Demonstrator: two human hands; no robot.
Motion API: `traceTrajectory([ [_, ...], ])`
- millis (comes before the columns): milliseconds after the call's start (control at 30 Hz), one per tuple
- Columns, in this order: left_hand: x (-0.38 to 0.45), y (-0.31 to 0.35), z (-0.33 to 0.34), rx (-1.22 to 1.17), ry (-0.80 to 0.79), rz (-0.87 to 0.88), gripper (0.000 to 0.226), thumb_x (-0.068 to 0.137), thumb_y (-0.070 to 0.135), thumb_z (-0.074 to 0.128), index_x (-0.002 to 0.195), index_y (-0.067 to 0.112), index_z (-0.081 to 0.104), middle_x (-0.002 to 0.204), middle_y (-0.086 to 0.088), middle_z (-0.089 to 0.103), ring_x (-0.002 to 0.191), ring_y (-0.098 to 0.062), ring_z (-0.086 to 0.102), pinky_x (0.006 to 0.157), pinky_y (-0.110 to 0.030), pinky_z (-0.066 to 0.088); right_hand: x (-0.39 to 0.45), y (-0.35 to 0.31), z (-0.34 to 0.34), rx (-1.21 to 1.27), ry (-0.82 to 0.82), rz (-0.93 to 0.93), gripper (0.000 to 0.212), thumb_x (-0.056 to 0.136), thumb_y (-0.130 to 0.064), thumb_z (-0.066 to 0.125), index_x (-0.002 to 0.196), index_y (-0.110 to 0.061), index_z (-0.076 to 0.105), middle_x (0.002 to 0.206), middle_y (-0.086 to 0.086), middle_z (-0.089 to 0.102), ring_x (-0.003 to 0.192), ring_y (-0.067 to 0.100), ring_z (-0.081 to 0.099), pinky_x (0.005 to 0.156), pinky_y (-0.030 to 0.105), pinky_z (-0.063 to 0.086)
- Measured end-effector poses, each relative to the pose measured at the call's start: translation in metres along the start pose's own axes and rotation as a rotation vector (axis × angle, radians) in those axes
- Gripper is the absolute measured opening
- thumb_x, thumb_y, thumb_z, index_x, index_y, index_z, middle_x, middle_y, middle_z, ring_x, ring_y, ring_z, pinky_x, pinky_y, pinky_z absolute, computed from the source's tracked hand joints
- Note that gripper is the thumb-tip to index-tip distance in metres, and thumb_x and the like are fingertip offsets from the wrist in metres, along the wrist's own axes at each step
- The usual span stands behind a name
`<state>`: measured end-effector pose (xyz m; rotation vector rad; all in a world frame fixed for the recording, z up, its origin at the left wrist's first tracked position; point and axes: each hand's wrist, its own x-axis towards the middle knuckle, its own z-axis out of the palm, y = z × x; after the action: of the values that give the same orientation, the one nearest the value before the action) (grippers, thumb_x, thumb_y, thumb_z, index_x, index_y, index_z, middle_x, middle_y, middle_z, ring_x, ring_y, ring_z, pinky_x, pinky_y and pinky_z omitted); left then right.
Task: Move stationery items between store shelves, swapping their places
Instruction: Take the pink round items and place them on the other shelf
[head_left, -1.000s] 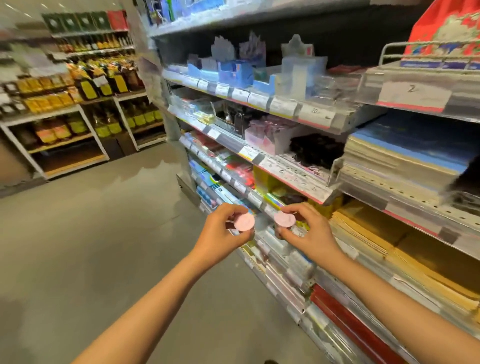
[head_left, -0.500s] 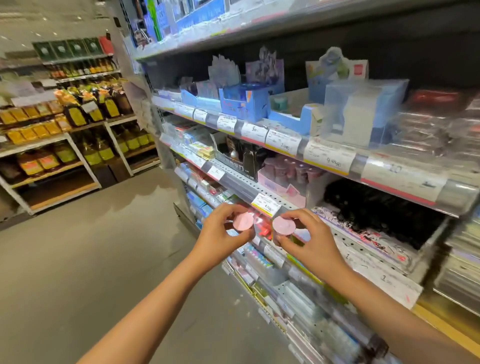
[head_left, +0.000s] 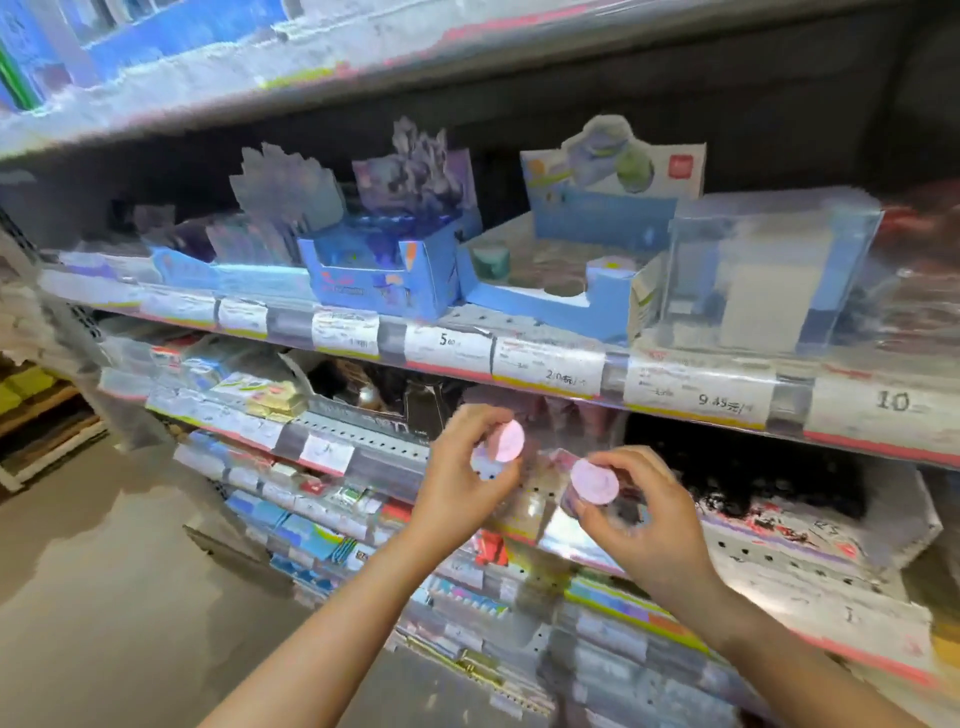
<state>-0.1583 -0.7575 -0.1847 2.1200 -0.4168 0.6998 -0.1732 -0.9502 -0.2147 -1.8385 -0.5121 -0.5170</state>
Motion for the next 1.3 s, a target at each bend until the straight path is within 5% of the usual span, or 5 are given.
traceTrajectory([
  [167,0.023,-0.025,0.009,0.056,-0.181,0.183,0.025,0.076,0.017,0.055,0.099,0.025,0.051,0.089,0.000,0.052,0.080,-0.002,0.046,0.074,-0.003,0.035,-0.003,-0.007,0.006,-0.082,0.192,0.062,0.033,0.070,-0.017,0.076,0.096,-0.027,0.059,0.097,-0.017,0.057,0.090,0.004,0.058,0.076,0.014,0.044],
  [633,0.049,-0.057,0.013,0.284,-0.407,0.369,0.019,0.086,0.022,0.055,0.094,0.006,0.063,0.079,-0.013,0.071,0.076,-0.035,0.064,0.069,-0.035,0.050,-0.014,-0.042,0.026,-0.285,0.369,0.086,0.028,0.074,-0.019,0.071,0.098,-0.022,0.057,0.100,-0.006,0.056,0.092,-0.004,0.054,0.074,0.003,0.040],
  [833,0.057,-0.049,0.008,0.290,-0.479,0.334,0.025,0.093,0.026,0.049,0.089,0.005,0.061,0.090,-0.019,0.071,0.089,-0.038,0.063,0.071,-0.039,0.048,0.000,-0.043,0.024,-0.396,0.298,0.086,0.035,0.078,-0.034,0.057,0.103,-0.011,0.060,0.102,-0.001,0.056,0.096,-0.004,0.050,0.080,0.004,0.036],
  [1000,0.061,-0.046,0.011,0.247,-0.566,0.282,0.030,0.094,0.023,0.046,0.123,0.022,0.054,0.124,-0.008,0.062,0.111,-0.031,0.056,0.085,-0.037,0.048,0.015,-0.038,0.020,-0.452,0.236,0.126,0.031,0.080,-0.036,0.059,0.107,-0.020,0.057,0.101,-0.001,0.053,0.091,-0.009,0.048,0.080,0.003,0.035],
  [1300,0.064,-0.043,0.010,0.248,-0.588,0.311,0.032,0.093,0.021,0.046,0.124,0.022,0.054,0.124,-0.006,0.060,0.113,-0.029,0.054,0.085,-0.034,0.045,0.043,-0.019,0.020,-0.681,0.089,0.271,0.039,0.086,-0.034,0.059,0.110,-0.004,0.060,0.103,0.019,0.065,0.100,0.031,0.057,0.085,0.040,0.047],
])
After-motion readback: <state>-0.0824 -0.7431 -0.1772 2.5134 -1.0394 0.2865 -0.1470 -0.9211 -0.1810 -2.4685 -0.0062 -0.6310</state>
